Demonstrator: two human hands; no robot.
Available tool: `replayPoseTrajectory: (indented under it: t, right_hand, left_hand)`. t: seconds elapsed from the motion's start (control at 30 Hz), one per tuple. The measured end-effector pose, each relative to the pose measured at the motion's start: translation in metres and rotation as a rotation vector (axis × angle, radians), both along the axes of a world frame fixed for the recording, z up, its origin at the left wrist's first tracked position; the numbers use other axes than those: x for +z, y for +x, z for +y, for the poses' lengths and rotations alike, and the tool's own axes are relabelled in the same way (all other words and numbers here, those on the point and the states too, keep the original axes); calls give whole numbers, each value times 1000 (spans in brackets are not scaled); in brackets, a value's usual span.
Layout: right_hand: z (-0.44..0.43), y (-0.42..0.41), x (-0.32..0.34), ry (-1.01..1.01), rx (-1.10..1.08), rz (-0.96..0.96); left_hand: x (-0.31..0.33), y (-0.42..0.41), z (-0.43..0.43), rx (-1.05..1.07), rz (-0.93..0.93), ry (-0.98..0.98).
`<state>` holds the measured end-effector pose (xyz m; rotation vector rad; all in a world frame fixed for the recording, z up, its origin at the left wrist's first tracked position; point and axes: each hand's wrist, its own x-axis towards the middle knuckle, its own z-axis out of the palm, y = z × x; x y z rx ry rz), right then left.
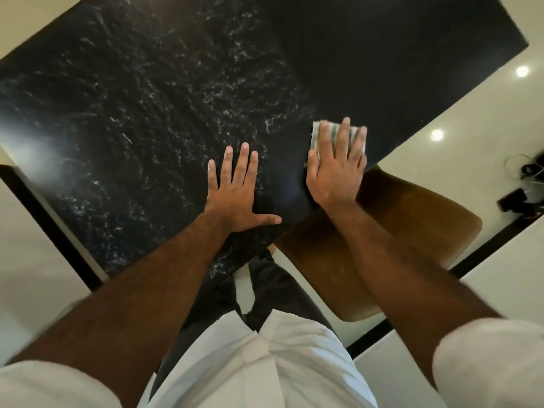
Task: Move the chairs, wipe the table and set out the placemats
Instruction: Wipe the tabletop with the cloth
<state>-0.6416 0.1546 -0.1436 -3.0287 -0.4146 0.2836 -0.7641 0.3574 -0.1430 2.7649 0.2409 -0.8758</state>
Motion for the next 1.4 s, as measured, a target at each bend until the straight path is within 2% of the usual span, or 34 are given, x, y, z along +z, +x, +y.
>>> replayPoseTrajectory:
  t: [0.17,0.4,0.53,0.67,0.8,0.87,1.07,1.23,1.3,1.4]
  right_hand:
    - [50,19,-8,38,147,-2]
    - [50,-45,-3,50,434,60]
    - [14,-52,1,16,432,111]
    - [-2,-23,3,-30,292,80]
    - [27,18,-1,-1,98,42]
    - [55,30,-4,15,79,30]
    - [115,-8,-8,22,353,-5]
    - [85,-61,-4,39,627,102]
    - [59,-71,-2,24,620,128]
    - [22,-67,2,-25,452,121]
  left_hand:
    - [-3,-3,0,12,-37,2]
    - [-1,-6,0,15,-91,-13]
    - [0,-15,4,31,-91,30]
    - [1,-43,18,139,-72,51]
    - [2,-62,27,210,-63,33]
    - [2,-63,27,226,-65,22]
    - [-1,-65,27,250,-78,-1]
    - [1,-67,30,237,-71,-13]
    - [1,-67,32,223,-58,-23]
    - [2,-64,35,204,-5,-25]
